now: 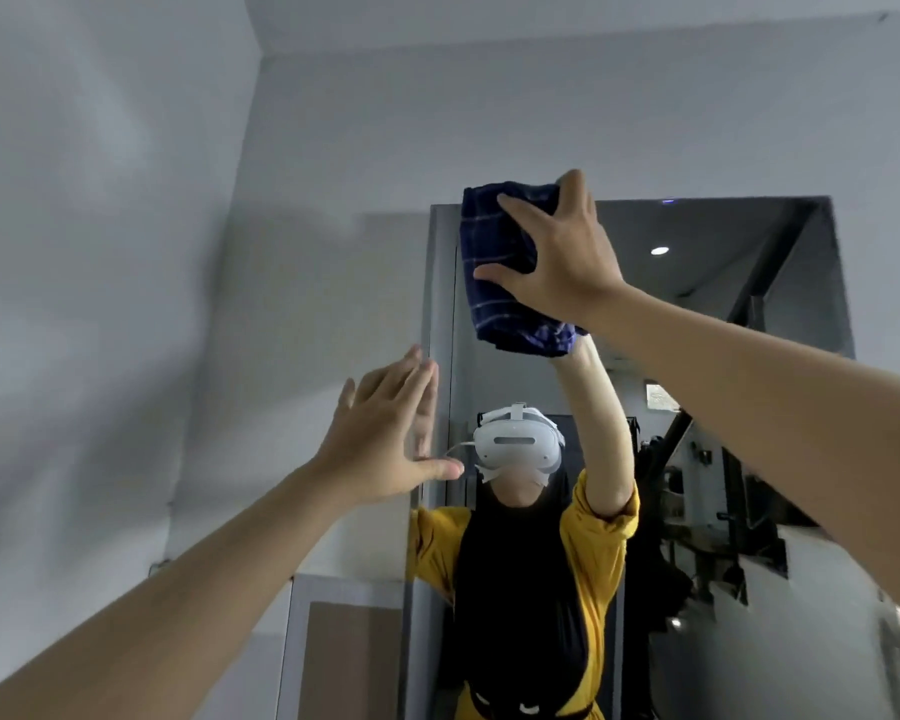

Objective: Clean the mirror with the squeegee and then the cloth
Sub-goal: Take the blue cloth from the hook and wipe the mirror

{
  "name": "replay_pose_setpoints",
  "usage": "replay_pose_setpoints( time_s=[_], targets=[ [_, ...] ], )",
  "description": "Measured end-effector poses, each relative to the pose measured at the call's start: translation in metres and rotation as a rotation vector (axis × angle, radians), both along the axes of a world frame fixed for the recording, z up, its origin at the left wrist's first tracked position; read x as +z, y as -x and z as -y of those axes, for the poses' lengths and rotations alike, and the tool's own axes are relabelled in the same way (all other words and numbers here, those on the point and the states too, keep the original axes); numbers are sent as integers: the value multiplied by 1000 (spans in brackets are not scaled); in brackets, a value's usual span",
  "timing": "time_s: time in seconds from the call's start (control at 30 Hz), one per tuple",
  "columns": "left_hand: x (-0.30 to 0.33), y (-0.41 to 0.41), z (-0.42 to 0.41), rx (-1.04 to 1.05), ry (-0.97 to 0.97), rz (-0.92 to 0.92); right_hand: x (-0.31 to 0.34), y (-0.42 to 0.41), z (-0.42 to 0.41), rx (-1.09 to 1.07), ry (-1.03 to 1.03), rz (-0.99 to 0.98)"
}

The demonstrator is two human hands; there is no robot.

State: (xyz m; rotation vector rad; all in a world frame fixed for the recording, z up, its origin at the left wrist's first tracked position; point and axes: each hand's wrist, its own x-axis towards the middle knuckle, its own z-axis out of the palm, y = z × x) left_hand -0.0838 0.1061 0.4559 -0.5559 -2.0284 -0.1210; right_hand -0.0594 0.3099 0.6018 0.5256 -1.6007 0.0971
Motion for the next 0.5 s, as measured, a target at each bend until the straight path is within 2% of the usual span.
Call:
replay_pose_setpoints(
  time_s=[0.27,0.4,0.5],
  targets=[
    [-2,18,11,166,130,-54,33,22,45,-368,-143,-129],
    [-2,19,12,196,152,-80,25,26,52,-428,-260,-206],
    [-1,17,12,193,164,-93,23,27,57,-431,-317,-130]
  ],
)
